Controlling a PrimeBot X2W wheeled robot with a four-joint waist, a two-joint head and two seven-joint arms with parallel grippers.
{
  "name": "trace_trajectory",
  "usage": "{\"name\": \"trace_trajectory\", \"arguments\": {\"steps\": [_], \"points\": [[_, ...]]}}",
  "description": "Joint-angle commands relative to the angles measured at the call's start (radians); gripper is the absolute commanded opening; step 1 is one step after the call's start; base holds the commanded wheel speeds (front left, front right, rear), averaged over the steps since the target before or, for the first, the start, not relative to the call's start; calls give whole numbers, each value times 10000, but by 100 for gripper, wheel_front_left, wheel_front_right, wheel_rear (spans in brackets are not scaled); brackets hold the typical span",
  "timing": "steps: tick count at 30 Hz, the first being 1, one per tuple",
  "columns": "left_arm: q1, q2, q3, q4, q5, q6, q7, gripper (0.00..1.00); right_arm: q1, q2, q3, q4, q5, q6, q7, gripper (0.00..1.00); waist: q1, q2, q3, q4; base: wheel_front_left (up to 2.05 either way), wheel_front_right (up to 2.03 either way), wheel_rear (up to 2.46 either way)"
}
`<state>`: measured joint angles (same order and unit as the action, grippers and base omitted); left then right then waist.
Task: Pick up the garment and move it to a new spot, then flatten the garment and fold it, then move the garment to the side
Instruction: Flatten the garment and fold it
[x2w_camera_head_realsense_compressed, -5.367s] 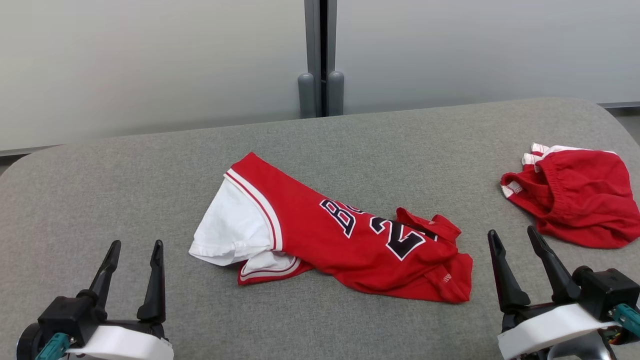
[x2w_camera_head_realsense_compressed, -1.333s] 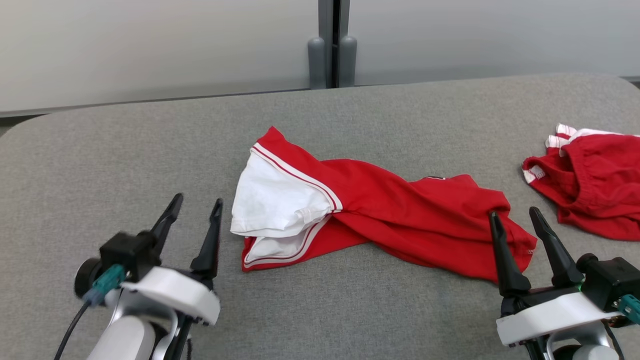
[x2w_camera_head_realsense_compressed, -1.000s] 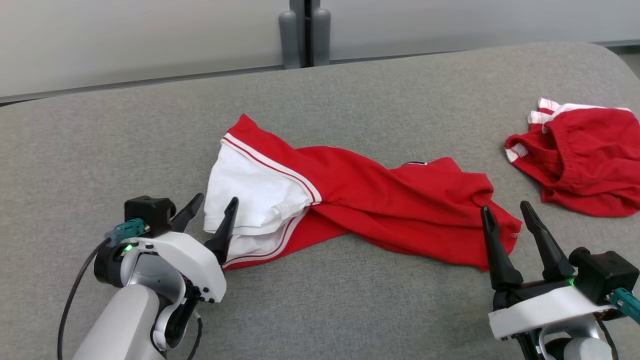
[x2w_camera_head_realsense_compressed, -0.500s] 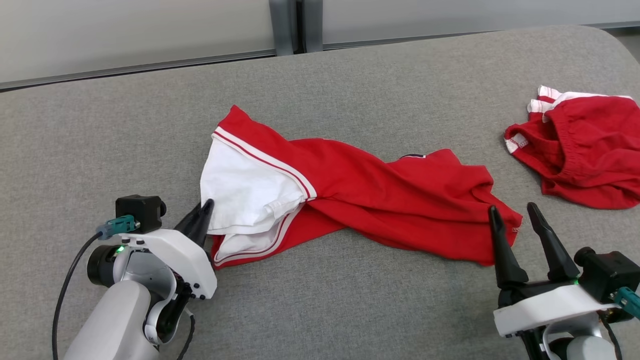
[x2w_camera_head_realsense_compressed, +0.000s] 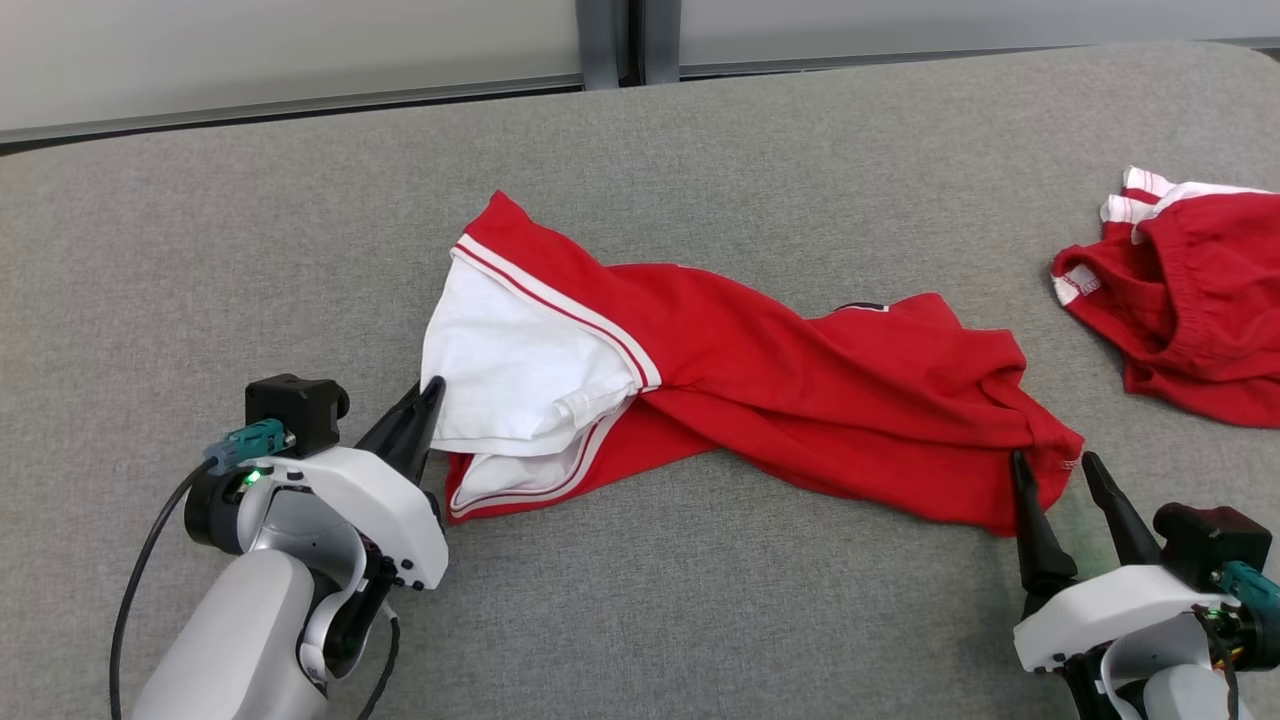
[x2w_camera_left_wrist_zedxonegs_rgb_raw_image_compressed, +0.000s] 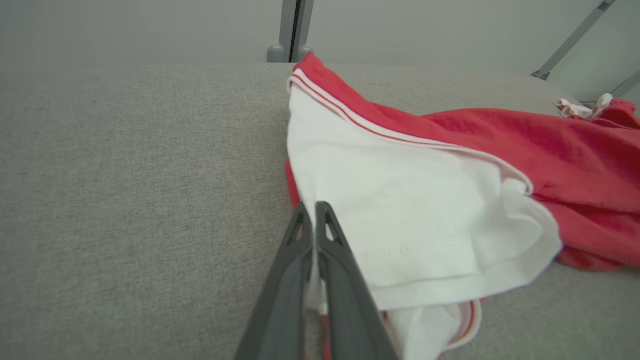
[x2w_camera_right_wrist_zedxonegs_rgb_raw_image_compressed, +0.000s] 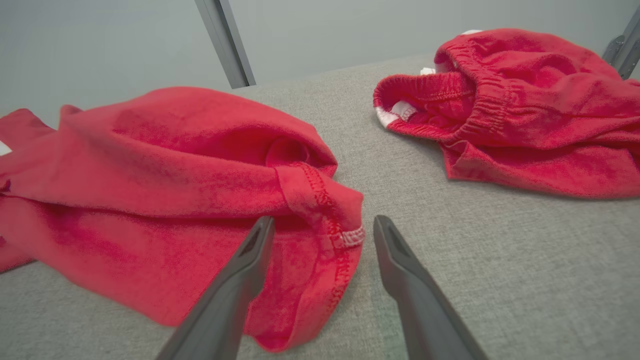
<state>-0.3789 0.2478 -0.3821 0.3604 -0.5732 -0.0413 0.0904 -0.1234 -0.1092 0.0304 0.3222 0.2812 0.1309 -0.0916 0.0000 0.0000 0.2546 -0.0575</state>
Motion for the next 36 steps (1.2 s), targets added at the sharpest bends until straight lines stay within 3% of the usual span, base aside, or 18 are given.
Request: {"name": "trace_trajectory", "arguments": {"steps": [1,2,3,4,14,22,30,36], "points": [[-175,82,7,-91,95,54,-73,0,-174,-64,-45,237,4,-4,-34,90,0,0,46,30,0,0,0],[-183,80,13,-132,109,57,-123,0,-287,-69,-64,403,-43,-4,-26,47,0,0,66,52,0,0,0],[-178,84,8,-167,99,70,-169,0,-397,-62,-87,530,-87,-4,-82,33,0,0,78,77,0,0,0],[-165,91,11,-210,95,62,-238,0,-477,-59,-105,634,-132,-2,-115,1,0,0,85,99,0,0,0],[235,302,457,-1486,191,339,-1327,0,-667,-113,-478,85,-137,-4,-488,0,0,0,-42,111,0,0,0],[108,755,1242,-4058,492,969,-2065,0,-956,-456,-765,-2574,-199,-4,-93,0,0,0,-515,158,0,0,0],[-985,1156,1904,-6069,687,1357,-1900,0,-1329,-834,-1260,-4989,-335,-4,794,0,0,0,-1237,391,0,0,0],[-1876,1488,2020,-6751,796,1486,-1241,0,-1509,-902,-1445,-5801,-207,-4,1386,0,0,0,-1674,413,0,0,0]]}}
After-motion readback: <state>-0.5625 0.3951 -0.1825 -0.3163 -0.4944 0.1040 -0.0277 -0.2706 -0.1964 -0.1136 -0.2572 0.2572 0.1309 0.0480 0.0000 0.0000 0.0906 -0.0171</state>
